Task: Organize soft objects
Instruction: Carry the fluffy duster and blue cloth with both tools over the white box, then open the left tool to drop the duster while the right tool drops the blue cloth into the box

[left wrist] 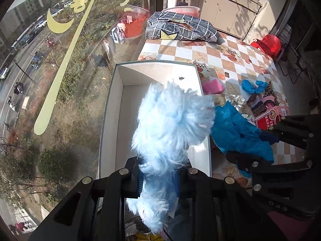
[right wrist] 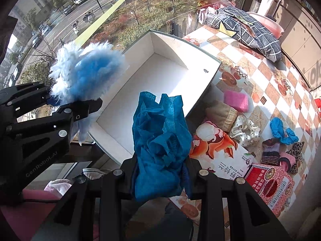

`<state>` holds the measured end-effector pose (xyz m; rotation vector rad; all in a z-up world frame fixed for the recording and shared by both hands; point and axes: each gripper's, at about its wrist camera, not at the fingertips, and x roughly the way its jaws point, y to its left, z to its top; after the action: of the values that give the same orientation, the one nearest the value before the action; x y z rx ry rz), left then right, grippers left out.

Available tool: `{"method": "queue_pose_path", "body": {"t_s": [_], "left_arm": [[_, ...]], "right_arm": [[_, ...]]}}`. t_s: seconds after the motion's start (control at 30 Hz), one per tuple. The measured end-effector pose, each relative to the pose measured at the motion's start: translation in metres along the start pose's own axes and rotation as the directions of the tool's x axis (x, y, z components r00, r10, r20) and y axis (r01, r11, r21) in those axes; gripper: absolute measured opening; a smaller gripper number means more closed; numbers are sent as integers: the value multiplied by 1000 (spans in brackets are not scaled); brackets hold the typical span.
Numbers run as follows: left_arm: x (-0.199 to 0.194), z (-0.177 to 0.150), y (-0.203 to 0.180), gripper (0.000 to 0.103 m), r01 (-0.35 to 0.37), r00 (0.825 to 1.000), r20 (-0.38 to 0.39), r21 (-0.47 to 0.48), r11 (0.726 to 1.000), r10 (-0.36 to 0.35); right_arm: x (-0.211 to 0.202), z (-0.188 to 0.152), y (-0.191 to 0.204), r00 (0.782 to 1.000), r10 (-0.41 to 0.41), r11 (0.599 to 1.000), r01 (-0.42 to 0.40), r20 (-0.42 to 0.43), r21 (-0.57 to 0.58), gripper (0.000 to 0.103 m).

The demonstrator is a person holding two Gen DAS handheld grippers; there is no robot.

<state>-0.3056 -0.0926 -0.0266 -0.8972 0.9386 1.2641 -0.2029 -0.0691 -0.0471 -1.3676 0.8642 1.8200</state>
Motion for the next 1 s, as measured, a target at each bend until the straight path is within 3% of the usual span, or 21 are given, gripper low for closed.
{"method": "queue_pose_path", "body": {"t_s": [0.47,0.73,1.0], "left_arm": [[4,0,7,25,-1,1000,-4,-37,999,0],[6,-2,12,25,-9,1000,-9,-52,999,8],[22,-4,17,25,-7,998,-69,-96,995,0]], "right_arm": [[2,10,6,1000,7,1000,-8,-1,-28,36],[1,18,-3,999,38,999,-38,3,32,36],[6,29,-6,996,90,991,-89,-7,101,36]]}}
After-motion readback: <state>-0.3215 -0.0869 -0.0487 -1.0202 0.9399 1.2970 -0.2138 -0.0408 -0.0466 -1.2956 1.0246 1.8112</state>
